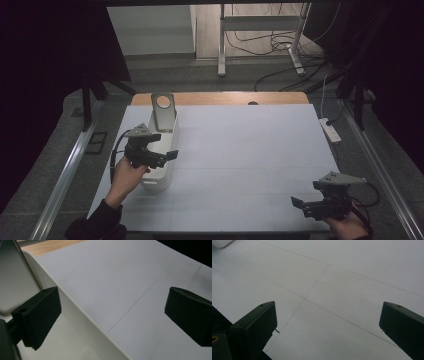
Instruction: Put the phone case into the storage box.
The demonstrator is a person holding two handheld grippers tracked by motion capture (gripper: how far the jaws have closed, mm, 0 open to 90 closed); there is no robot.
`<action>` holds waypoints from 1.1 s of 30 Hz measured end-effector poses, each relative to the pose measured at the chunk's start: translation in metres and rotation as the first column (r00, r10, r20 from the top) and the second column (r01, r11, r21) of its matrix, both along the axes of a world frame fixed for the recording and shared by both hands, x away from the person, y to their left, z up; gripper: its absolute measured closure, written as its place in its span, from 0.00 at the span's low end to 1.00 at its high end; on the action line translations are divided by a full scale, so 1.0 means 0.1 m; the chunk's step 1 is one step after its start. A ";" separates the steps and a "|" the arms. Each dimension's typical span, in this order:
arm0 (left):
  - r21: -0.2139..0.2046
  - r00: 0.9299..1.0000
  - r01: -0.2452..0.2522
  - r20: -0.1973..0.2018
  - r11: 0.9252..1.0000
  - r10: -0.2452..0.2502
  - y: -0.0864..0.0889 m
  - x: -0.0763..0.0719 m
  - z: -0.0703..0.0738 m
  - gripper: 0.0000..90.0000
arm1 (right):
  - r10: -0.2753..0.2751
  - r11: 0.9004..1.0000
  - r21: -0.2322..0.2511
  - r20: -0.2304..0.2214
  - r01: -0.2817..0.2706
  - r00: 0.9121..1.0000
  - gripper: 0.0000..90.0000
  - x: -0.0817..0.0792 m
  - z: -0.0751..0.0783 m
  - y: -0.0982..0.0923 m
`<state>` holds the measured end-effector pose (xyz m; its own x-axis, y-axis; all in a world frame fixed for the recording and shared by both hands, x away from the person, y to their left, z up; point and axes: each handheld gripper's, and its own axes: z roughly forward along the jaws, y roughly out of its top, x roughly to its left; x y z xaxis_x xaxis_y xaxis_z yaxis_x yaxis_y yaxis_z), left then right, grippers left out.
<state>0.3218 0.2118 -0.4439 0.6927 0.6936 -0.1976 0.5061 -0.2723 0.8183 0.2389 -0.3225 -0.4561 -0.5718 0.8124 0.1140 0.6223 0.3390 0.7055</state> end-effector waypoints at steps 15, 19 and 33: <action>-0.030 1.000 -0.014 -0.009 0.999 0.014 0.06 -0.24 -0.02 0.01 | 0.004 1.000 0.002 0.004 -0.004 1.000 0.02 0.00 0.00 0.00; -0.025 1.000 -0.014 -0.006 1.000 0.014 0.06 -0.28 -0.01 0.01 | 0.004 1.000 0.002 0.004 -0.004 1.000 0.02 0.00 0.00 0.00; -0.018 1.000 -0.025 -0.020 1.000 0.025 0.12 -0.48 -0.02 0.01 | 0.006 1.000 0.000 0.006 -0.006 1.000 0.02 0.00 0.00 0.00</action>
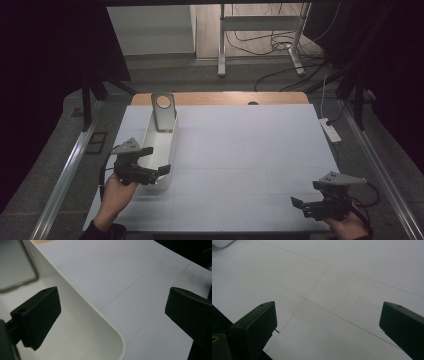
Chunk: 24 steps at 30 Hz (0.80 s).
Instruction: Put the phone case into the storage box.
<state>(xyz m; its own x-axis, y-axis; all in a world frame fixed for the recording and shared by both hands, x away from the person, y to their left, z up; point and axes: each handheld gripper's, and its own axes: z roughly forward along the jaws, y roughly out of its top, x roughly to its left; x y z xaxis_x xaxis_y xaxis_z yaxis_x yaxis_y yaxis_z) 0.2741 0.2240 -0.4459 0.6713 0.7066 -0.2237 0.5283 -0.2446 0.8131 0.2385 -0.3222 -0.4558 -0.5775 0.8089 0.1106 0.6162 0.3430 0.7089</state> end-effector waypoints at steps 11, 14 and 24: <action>0.017 1.000 -0.023 0.011 1.000 0.023 0.08 -0.14 0.00 0.01 | -0.001 1.000 0.000 0.000 0.001 1.000 0.02 0.00 0.00 0.00; 0.016 0.999 -0.029 0.015 0.999 0.028 0.09 -0.18 0.00 0.01 | -0.002 1.000 -0.001 0.000 0.002 1.000 0.02 0.00 0.00 0.00; 0.011 0.999 -0.039 0.020 0.999 0.038 0.14 -0.29 -0.04 0.01 | -0.002 1.000 -0.001 -0.001 0.002 1.000 0.02 0.00 0.00 0.00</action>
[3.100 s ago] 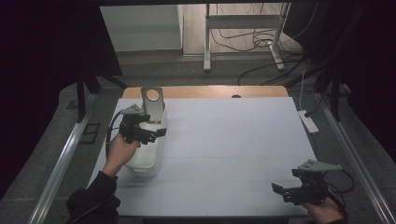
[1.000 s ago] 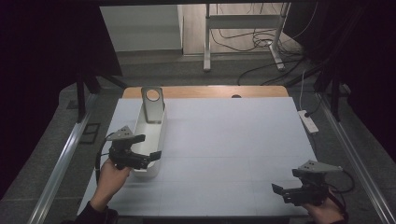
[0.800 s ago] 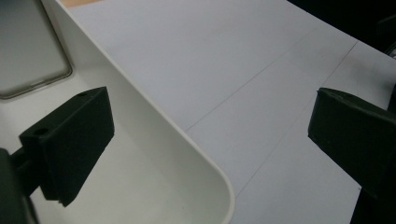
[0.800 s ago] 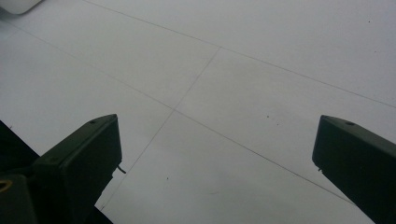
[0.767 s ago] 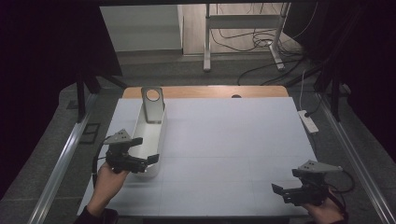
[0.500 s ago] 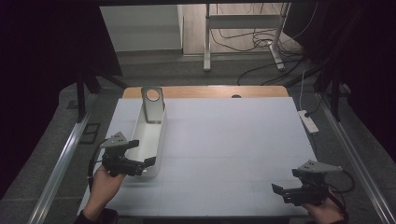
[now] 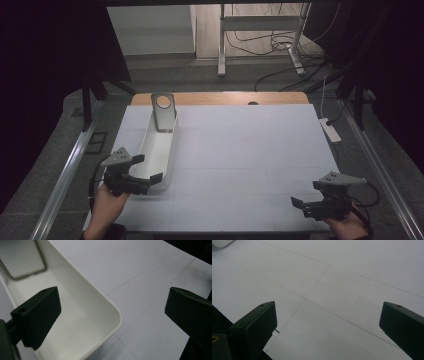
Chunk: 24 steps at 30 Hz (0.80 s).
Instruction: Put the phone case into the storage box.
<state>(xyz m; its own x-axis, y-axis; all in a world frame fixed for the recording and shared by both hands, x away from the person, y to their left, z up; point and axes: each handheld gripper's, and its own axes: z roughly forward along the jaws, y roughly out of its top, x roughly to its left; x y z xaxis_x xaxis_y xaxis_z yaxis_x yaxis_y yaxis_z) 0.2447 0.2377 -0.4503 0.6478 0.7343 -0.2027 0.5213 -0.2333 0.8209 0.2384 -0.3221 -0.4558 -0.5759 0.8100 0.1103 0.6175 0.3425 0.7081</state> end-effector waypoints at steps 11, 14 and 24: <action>0.019 1.000 -0.006 0.004 1.000 0.006 0.02 -0.14 -0.05 0.01 | 0.002 1.000 -0.001 0.002 -0.002 1.000 0.02 0.00 0.00 0.00; 0.019 1.000 -0.013 0.006 1.000 0.013 0.03 -0.18 -0.07 0.01 | 0.001 1.000 -0.002 0.001 -0.001 1.000 0.02 0.00 0.00 0.00; 0.006 0.999 -0.036 -0.007 0.999 0.037 0.10 -0.28 -0.11 0.01 | 0.000 1.000 -0.003 0.003 0.000 1.000 0.02 0.00 0.00 0.00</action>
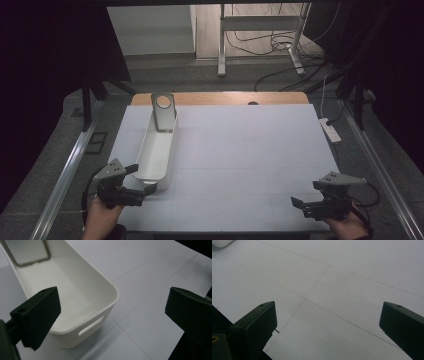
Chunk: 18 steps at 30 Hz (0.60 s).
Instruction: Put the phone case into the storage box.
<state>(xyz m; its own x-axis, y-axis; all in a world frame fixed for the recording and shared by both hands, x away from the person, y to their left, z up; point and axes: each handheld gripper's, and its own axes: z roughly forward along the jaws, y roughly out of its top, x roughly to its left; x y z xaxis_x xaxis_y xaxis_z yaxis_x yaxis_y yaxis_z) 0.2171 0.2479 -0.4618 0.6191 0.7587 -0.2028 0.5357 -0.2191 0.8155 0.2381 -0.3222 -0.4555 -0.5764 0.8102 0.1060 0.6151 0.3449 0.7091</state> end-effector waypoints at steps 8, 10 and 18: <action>-0.015 1.000 -0.013 -0.008 1.000 0.012 0.05 -0.08 -0.05 0.01 | -0.001 1.000 -0.002 0.001 0.001 1.000 0.02 0.00 0.00 0.00; -0.017 1.000 -0.014 -0.011 1.000 0.014 0.06 -0.09 -0.06 0.01 | -0.001 1.000 -0.002 0.000 0.001 1.000 0.02 0.00 0.00 0.00; -0.014 0.999 -0.018 -0.031 1.000 0.017 0.10 -0.15 -0.11 0.01 | -0.001 1.000 -0.003 0.000 0.001 1.000 0.02 0.00 0.00 0.01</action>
<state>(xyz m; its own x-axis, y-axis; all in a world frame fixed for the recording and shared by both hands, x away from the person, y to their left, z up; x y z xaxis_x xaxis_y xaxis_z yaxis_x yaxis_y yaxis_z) 0.2021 0.2575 -0.4729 0.5989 0.7662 -0.2328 0.5646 -0.1979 0.8013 0.2379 -0.3215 -0.4556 -0.5758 0.8110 0.1036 0.6150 0.3462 0.7084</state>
